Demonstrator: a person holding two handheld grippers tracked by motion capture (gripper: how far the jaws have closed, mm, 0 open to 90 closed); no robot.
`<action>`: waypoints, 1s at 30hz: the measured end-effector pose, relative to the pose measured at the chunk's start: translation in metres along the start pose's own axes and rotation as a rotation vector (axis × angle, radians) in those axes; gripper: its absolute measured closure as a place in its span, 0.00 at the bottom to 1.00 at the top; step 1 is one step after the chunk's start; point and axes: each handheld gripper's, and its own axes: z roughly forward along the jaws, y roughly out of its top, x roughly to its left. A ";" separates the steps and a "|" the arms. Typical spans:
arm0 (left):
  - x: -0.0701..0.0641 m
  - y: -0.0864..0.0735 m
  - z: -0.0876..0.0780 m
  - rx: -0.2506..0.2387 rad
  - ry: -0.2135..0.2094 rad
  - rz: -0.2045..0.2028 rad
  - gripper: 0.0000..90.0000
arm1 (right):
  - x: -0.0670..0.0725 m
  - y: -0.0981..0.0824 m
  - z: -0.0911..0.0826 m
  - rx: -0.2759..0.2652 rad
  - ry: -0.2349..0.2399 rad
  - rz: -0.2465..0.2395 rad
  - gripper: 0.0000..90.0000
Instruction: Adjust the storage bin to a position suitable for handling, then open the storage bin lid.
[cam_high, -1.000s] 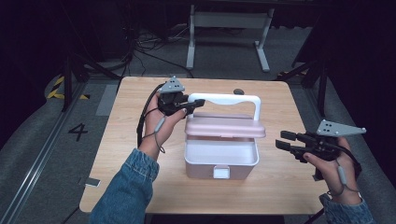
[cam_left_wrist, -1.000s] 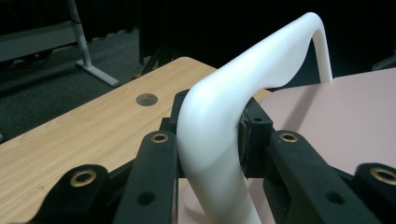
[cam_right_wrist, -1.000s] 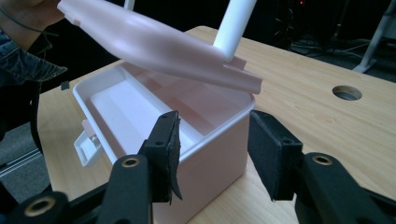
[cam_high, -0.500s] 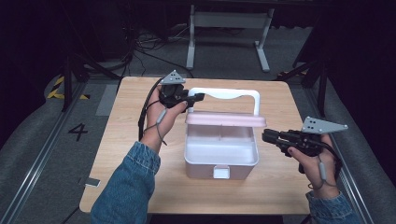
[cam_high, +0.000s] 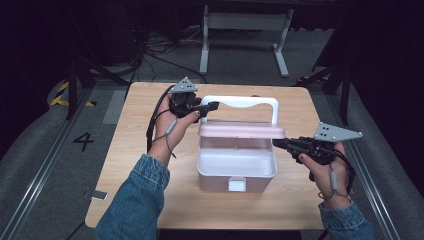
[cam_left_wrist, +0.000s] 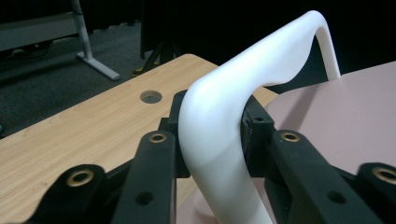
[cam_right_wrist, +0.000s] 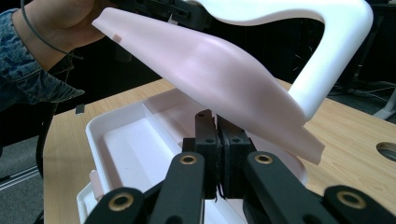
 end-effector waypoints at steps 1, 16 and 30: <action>0.000 0.000 -0.001 -0.002 0.009 0.007 0.72 | 0.000 0.000 0.000 -0.002 0.000 0.000 0.99; 0.003 -0.010 -0.041 -0.008 0.044 0.050 0.48 | -0.002 -0.001 0.001 -0.014 0.012 0.011 1.00; -0.021 -0.034 -0.079 -0.002 -0.004 0.092 0.35 | -0.002 -0.001 0.001 -0.031 0.024 0.034 1.00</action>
